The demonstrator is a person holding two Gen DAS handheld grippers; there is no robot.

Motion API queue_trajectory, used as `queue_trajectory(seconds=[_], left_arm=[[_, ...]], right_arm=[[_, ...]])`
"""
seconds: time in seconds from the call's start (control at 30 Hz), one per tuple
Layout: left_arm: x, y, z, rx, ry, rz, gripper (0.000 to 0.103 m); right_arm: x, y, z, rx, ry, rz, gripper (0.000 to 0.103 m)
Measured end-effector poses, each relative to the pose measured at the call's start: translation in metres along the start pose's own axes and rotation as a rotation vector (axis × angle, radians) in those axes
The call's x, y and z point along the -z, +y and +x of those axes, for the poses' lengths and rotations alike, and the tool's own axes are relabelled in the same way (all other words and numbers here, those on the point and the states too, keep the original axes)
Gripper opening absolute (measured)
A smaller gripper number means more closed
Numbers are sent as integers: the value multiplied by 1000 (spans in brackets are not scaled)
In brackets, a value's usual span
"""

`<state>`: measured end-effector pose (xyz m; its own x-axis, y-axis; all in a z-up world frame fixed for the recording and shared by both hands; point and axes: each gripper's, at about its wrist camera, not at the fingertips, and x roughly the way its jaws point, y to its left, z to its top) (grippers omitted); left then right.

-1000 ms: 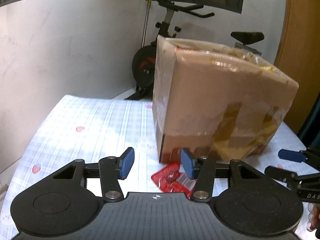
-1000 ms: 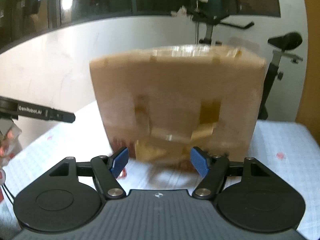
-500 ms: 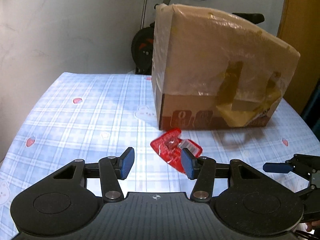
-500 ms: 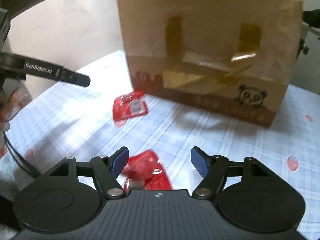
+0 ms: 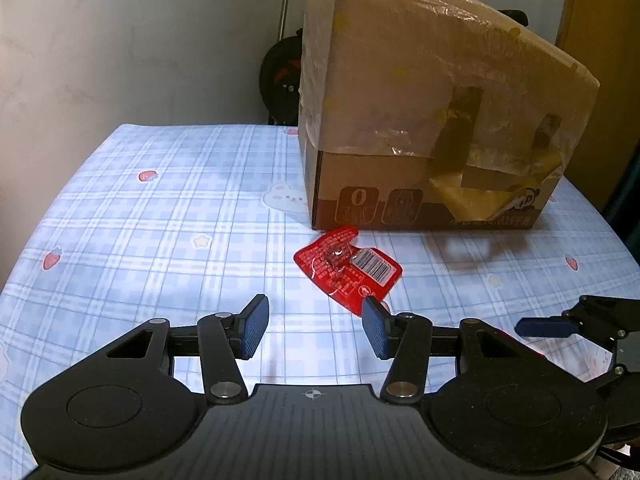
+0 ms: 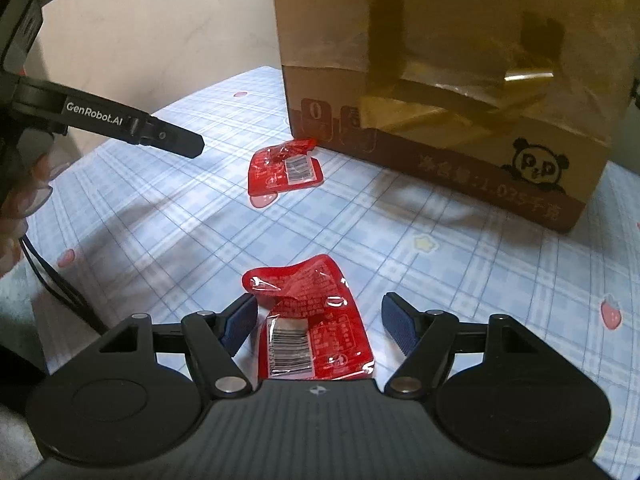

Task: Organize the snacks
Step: 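Grasp a red packet with the right tool while left tool grasps another red packet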

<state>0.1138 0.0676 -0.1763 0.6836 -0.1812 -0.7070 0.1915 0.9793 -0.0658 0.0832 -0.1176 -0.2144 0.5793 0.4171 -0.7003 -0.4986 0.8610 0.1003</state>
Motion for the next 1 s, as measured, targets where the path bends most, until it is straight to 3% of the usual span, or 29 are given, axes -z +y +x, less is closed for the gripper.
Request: queue_trajectory(seconds=[0.17,0.43,0.6,1.0], left_arm=[[0,1,2,-3,6,-8,54],[-6,0,27,-10,11,-35,54],[-20,-4,48,-64,-22,-50,59],[-39,-13,84,-88,-24,-104,64]], right_arm=[[0,0,2,9,-32,-32,53],[-5,-29,6,80,-77,49,53],[-4,-45,9,134,-116,120,53],[-1,-40,10,157,-132,94,53]])
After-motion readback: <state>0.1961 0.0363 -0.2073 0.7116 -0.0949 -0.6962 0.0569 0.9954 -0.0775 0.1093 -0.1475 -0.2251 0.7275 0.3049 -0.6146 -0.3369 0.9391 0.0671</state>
